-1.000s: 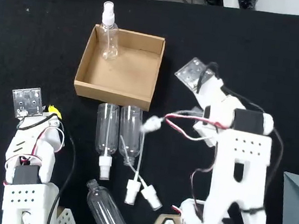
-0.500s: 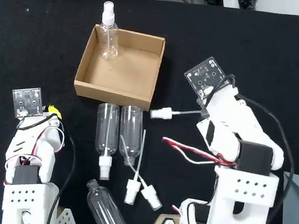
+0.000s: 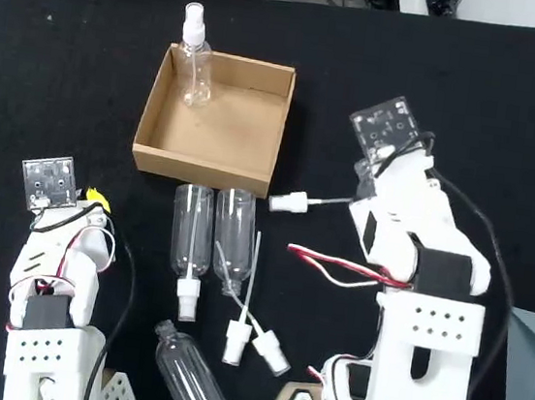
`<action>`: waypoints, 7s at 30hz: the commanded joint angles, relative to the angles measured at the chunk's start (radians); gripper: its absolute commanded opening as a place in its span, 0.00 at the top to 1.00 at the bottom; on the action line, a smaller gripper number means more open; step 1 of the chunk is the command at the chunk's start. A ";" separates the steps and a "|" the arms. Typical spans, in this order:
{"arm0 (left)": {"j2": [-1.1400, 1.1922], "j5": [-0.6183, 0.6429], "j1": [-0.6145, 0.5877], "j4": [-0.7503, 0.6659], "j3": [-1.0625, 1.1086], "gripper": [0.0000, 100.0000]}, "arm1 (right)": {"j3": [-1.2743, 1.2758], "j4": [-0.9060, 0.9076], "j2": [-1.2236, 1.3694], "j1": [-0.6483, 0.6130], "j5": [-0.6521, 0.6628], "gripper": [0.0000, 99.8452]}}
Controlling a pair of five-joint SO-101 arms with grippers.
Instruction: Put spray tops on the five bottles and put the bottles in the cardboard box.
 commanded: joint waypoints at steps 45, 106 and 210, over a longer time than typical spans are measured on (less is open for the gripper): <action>-0.003 -0.107 0.189 0.502 -0.522 0.90 | 0.283 -0.371 -0.042 0.242 -0.402 0.93; 0.939 -0.259 0.970 0.557 -0.840 0.84 | 0.271 -0.393 -0.042 0.354 -0.394 0.93; 1.557 -0.528 1.340 0.476 -1.095 0.88 | -0.529 0.087 0.254 0.339 -0.318 0.94</action>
